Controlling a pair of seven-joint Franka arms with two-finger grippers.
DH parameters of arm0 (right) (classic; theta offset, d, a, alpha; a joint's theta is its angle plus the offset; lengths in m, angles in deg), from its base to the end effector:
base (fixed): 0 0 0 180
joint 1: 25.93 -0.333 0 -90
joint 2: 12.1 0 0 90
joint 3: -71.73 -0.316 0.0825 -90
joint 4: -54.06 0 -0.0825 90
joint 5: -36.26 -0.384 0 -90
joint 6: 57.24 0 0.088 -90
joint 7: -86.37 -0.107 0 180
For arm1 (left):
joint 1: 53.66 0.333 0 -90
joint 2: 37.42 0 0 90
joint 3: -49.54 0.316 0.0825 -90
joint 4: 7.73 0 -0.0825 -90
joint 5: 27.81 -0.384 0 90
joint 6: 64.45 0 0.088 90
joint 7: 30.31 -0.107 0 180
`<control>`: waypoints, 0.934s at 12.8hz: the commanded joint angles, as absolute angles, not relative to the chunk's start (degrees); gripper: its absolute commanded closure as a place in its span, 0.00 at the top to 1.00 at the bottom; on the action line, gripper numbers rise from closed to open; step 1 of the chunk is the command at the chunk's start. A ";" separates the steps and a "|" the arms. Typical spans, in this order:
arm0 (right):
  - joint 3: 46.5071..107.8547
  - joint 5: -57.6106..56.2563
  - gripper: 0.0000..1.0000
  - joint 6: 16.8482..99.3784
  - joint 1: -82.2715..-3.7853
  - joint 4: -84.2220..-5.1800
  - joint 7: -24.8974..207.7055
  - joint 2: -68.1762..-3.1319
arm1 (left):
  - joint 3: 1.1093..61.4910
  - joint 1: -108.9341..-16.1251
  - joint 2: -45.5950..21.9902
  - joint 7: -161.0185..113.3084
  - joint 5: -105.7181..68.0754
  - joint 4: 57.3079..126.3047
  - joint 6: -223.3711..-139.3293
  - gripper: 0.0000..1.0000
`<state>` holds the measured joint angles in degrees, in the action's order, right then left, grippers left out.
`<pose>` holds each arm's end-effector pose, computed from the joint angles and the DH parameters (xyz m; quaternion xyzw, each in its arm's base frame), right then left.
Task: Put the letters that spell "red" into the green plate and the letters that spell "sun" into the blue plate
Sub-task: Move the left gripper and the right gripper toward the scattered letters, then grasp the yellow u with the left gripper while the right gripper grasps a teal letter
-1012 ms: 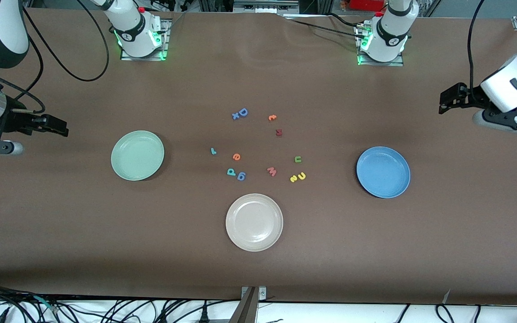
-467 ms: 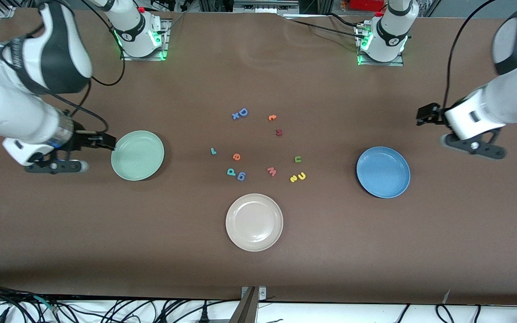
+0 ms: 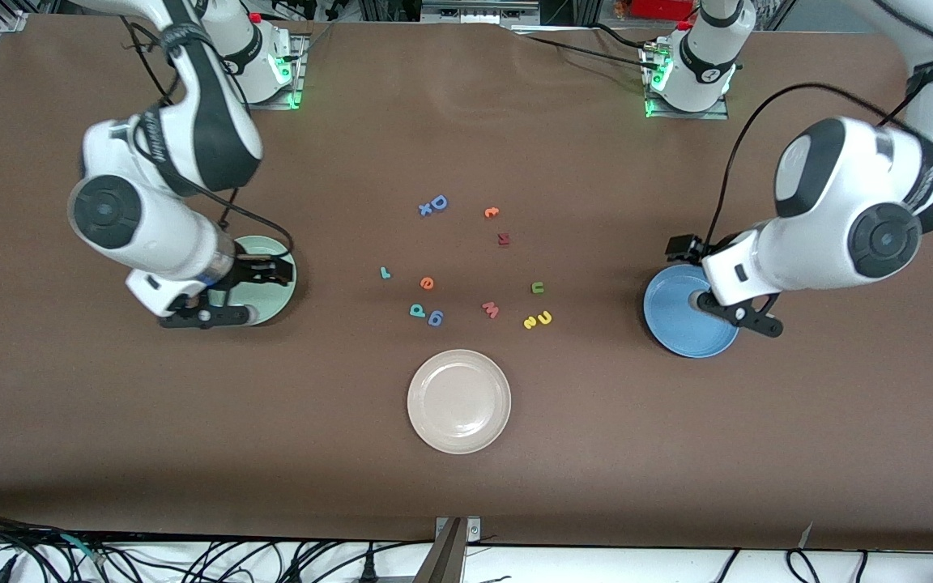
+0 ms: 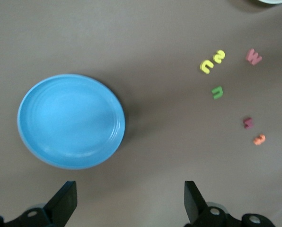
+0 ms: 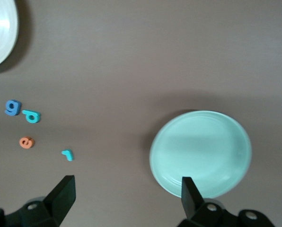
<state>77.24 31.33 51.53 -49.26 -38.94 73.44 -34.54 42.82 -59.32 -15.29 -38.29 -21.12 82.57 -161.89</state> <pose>0.6186 0.2125 0.3877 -0.9977 -0.0290 0.0607 0.0055 0.6239 -0.1396 0.4008 0.9757 -0.1586 -0.1319 0.0737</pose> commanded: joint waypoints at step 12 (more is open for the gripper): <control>73.85 30.10 0.99 72.21 -58.71 -48.86 64.84 -45.58 | 43.47 -75.79 -0.78 -21.96 -21.40 89.30 -193.99 0.91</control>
<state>74.71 31.19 70.16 -58.48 -48.12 65.35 -44.81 42.67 -73.95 -1.59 -23.87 -21.11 89.78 -192.18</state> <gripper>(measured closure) 0.009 0.040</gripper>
